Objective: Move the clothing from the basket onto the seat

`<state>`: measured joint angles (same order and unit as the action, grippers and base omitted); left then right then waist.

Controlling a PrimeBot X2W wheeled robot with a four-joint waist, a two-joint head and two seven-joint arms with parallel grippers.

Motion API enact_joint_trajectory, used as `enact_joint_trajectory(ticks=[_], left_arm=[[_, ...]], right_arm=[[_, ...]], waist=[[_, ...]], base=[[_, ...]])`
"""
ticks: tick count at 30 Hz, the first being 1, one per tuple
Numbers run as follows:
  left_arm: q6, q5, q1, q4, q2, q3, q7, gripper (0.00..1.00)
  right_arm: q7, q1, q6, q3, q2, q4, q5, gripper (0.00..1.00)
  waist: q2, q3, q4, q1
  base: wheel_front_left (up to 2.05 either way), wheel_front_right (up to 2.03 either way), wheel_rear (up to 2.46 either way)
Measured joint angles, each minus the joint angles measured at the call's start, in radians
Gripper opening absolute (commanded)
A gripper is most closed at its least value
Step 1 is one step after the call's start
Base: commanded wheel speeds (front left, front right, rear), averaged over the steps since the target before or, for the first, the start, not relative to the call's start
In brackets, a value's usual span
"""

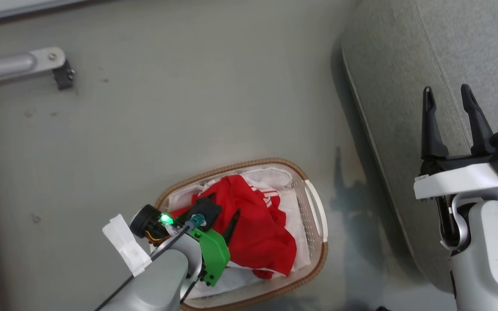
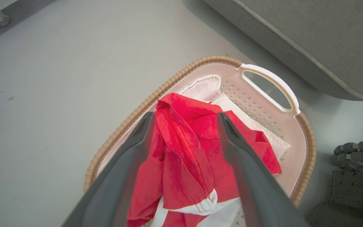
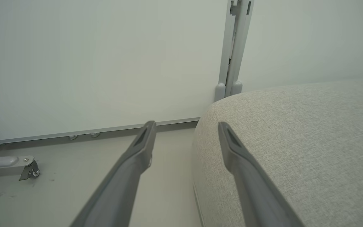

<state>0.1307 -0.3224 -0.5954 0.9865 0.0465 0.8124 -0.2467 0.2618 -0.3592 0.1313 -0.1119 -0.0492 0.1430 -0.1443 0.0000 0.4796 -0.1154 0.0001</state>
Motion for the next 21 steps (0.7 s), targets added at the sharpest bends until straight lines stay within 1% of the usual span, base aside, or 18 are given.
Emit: enact_joint_trajectory(ticks=[5, 11, 21], left_arm=[[0.0, -0.03, -0.061, 0.084, 0.0, 0.011, 0.009, 1.0], [-0.001, -0.049, -0.111, 0.128, 0.0, 0.026, 0.004, 1.0], [-0.025, -0.095, -0.178, 0.194, 0.0, 0.029, 0.004, 1.0]], right_arm=[[0.0, -0.023, 0.0, 0.016, 0.0, -0.008, -0.023, 1.0], [0.0, -0.048, 0.0, 0.03, 0.0, -0.012, -0.044, 1.0], [0.0, -0.074, 0.0, 0.048, 0.0, -0.015, -0.068, 1.0]], waist=[[0.0, 0.087, -0.04, 0.0], [0.0, 0.171, -0.082, 0.0001], [0.0, 0.262, -0.137, 0.0001]], base=[[0.0, 0.0, 0.0], [0.0, 0.0, 0.0], [0.0, 0.0, 0.0]])
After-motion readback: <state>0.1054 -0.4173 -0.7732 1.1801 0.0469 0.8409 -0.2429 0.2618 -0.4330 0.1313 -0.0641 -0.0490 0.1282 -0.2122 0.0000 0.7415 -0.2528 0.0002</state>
